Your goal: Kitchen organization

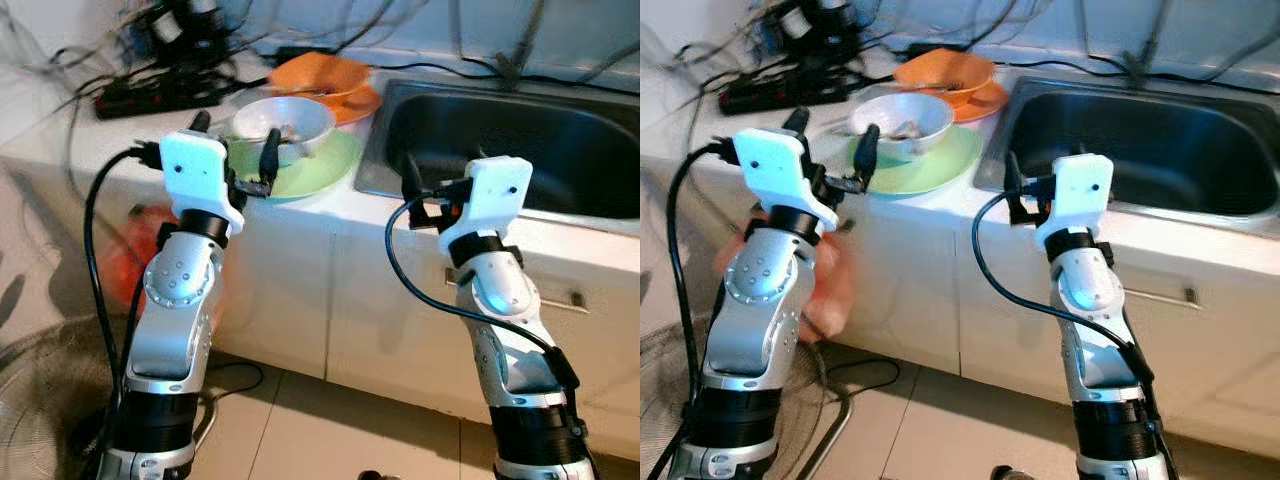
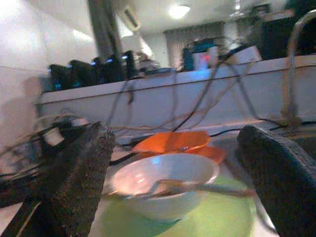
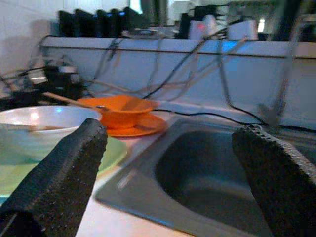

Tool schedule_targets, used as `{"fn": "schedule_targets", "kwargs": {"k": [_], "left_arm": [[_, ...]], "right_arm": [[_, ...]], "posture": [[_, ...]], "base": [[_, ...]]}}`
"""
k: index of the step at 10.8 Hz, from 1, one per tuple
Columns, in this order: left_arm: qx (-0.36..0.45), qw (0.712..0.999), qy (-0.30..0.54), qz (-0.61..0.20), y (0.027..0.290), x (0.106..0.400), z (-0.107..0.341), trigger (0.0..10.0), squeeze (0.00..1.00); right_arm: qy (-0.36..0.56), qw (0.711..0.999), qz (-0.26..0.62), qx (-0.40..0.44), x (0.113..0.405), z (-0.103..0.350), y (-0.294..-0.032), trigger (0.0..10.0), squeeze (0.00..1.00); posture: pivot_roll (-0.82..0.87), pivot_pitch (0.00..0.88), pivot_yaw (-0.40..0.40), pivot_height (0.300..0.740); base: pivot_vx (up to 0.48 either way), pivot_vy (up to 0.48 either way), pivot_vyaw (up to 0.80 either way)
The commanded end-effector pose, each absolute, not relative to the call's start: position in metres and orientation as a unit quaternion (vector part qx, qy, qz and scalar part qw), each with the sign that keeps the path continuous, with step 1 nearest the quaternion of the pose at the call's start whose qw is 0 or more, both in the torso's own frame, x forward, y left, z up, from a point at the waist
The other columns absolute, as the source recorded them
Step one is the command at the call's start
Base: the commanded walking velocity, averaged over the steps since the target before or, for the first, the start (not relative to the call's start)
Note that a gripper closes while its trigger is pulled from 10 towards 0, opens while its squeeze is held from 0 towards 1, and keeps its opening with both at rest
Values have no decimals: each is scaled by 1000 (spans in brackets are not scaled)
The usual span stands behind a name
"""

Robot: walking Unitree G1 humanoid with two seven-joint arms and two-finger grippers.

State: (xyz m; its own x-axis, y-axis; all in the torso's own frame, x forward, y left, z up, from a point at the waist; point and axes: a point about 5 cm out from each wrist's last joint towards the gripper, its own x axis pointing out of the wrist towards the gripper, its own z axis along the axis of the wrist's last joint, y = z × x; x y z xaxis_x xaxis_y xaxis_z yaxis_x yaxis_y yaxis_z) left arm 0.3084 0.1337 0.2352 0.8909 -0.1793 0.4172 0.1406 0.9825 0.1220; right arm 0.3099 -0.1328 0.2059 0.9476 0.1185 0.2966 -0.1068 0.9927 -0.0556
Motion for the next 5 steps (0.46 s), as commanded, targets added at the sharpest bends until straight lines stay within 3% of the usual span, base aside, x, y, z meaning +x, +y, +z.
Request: {"fn": "schedule_targets", "kwargs": {"k": [1,4,5], "left_arm": [[46,967,-230,-94,130,309,241,10000,0],[46,968,-233,-83,134,310,243,10000,0],[49,967,-238,-73,137,309,245,10000,0]], "right_arm": [[-156,986,53,-17,310,209,-135,10000,0],[-157,986,53,-18,309,208,-134,10000,0],[-164,985,55,-21,309,209,-133,10000,0]], "posture": [[19,22,55,740],[21,22,56,740],[21,23,56,740]], "base": [[0,0,-800],[0,0,-800],[0,0,0]]}}
